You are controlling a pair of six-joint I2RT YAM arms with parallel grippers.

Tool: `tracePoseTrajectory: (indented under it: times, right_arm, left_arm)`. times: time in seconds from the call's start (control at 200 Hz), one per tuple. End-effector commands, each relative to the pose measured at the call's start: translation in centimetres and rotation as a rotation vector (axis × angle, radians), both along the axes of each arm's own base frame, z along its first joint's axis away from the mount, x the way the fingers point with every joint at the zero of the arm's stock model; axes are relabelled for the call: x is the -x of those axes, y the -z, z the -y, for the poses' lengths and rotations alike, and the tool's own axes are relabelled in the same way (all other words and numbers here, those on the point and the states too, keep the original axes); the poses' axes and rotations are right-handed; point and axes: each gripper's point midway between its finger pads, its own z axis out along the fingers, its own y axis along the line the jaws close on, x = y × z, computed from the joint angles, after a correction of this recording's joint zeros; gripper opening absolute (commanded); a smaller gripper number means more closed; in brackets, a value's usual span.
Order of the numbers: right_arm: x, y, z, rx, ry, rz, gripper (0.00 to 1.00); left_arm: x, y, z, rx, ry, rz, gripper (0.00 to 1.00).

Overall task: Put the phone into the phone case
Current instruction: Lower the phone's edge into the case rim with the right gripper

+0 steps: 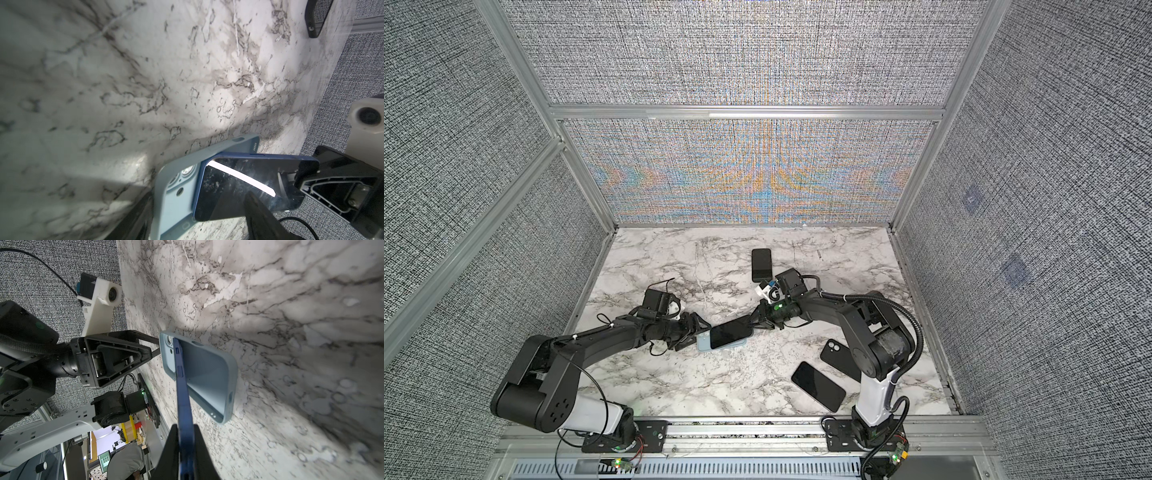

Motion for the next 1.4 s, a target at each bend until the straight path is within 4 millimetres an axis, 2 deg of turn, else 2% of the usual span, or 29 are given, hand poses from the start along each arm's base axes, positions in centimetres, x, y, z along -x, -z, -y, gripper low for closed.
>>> tracePoseTrajectory:
  times: [0.0,0.325,0.585,0.6,0.78,1.21,1.396]
  right_arm:
    - [0.3,1.4,0.4,0.059,0.017,-0.027,0.13]
    - [0.9,1.8,0.4,0.067,-0.008,-0.029,0.14]
    - [1.3,2.4,0.2,0.073,-0.026,-0.033,0.16]
    - [0.6,1.6,-0.3,0.058,-0.03,-0.011,0.16]
    - [0.4,1.8,-0.6,0.057,-0.05,-0.015,0.17]
    - [0.7,2.9,-1.2,0.083,-0.085,-0.049,0.18]
    - [1.1,2.5,-1.3,0.091,-0.142,-0.034,0.18]
  left_arm:
    - [2.0,2.1,-1.5,-0.088,-0.025,-0.102,0.71]
    - [2.4,1.5,-2.9,-0.179,-0.024,-0.114,0.7]
    - [1.9,1.0,-1.8,-0.112,-0.031,-0.091,0.7]
    - [1.8,1.0,-1.8,-0.109,-0.031,-0.09,0.7]
    - [1.5,1.1,-1.4,-0.092,-0.029,-0.088,0.7]
    - [1.4,1.8,-1.2,-0.081,-0.032,-0.092,0.7]
    - [1.2,2.0,-1.2,-0.099,-0.012,-0.095,0.69]
